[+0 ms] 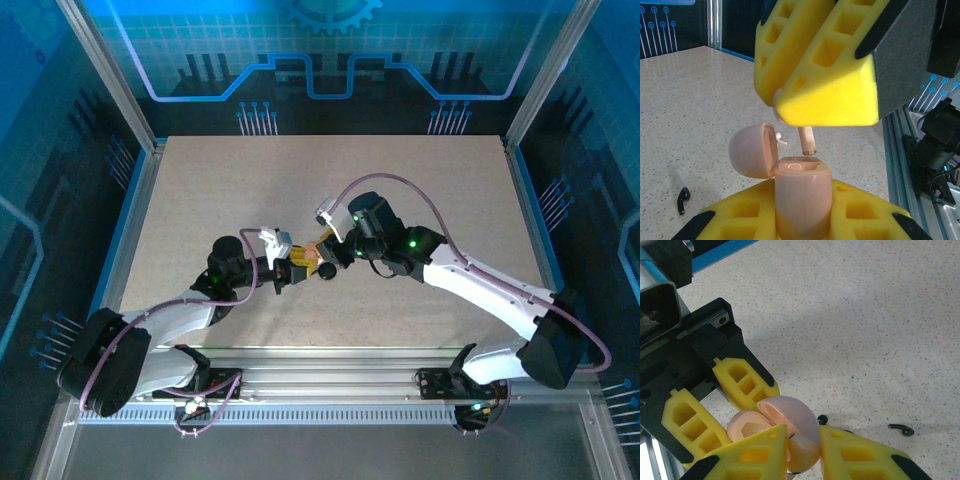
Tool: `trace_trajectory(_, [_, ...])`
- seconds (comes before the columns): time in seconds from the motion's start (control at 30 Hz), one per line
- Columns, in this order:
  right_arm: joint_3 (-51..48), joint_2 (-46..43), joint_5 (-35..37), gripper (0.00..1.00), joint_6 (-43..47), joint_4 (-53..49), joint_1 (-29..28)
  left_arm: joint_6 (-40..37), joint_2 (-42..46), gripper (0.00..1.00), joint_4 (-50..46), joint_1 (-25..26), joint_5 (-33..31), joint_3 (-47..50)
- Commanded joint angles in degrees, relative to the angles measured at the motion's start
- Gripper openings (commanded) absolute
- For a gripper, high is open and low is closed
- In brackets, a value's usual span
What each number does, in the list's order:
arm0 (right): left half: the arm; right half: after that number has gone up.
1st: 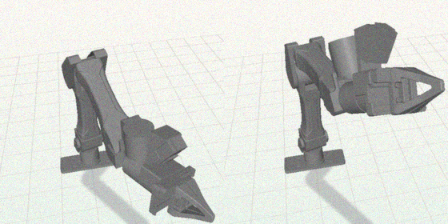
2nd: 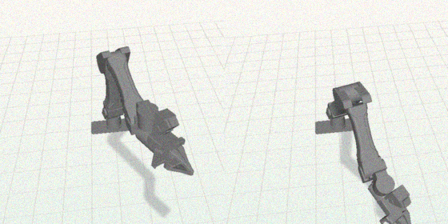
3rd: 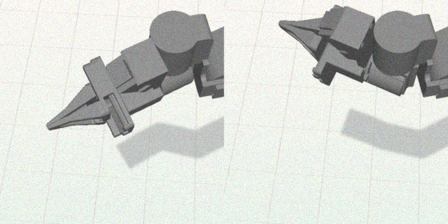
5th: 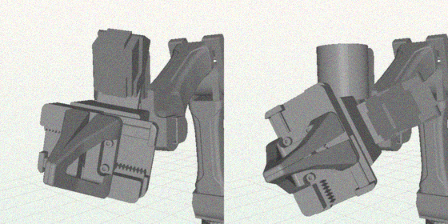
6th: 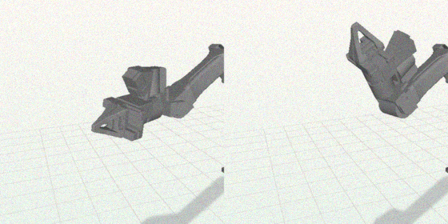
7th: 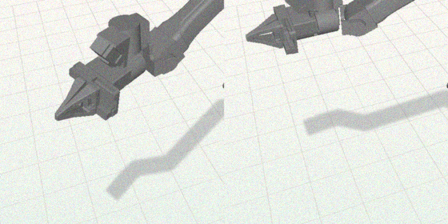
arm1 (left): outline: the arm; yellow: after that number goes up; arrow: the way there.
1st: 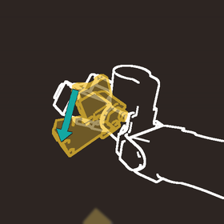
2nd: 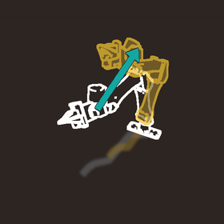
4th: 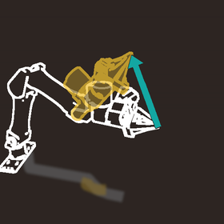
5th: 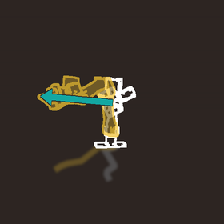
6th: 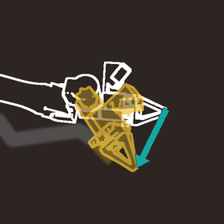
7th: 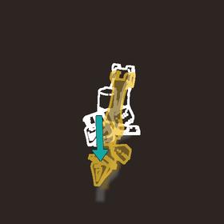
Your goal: Insert the wireless bluetooth earbuds into the charging case
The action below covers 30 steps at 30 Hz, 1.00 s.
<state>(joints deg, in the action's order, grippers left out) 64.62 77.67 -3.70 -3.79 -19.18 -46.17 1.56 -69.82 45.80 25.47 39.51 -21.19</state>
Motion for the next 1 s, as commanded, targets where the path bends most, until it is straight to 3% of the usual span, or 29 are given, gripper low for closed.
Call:
trace_trajectory(0.0, [1.91, 0.77, -1.08, 0.22, 1.0, 0.94, -0.7, 0.72, 0.3, 0.16, 2.67, 0.27, 1.8, -0.5])
trace_trajectory(0.97, [3.66, 2.19, -4.95, 0.22, 2.46, -2.16, -1.29, -1.03, 0.47, 0.16, 4.56, 0.26, 1.45, 0.96])
